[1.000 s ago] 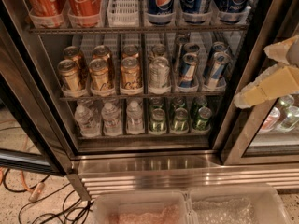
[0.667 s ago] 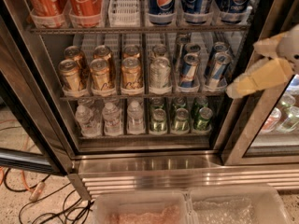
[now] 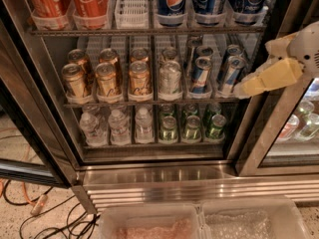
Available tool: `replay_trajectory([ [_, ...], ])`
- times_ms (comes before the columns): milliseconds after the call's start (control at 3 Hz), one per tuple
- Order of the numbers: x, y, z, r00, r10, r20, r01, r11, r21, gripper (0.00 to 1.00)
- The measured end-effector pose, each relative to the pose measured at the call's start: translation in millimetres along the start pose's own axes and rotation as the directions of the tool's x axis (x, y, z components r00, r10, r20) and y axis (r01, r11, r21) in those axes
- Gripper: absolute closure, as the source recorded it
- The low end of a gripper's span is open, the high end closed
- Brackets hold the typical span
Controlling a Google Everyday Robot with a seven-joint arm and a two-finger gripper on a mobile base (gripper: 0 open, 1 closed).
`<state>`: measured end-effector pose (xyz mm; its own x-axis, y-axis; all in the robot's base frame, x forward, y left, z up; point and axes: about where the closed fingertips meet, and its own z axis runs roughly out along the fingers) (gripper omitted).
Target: Pick pepsi can from top shelf of fridge
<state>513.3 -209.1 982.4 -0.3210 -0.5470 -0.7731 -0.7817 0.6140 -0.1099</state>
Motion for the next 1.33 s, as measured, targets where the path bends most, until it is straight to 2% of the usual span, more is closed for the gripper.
replay_trajectory([
  [333,-18.2,-7.6,13.7,0.994,0.042,0.105,-0.045,0.9985,0.032,0.0],
  [667,-35.3,-19.6,20.9,0.966,0.078,0.247,-0.103,0.9907,0.089,0.0],
  [1000,-51.3,-30.8,22.3,0.919,0.11,0.379,-0.176,0.9739,0.143,0.0],
  [1333,-62.9,-34.3,23.1,0.866,0.133,0.482,-0.247,0.9521,0.181,0.0],
])
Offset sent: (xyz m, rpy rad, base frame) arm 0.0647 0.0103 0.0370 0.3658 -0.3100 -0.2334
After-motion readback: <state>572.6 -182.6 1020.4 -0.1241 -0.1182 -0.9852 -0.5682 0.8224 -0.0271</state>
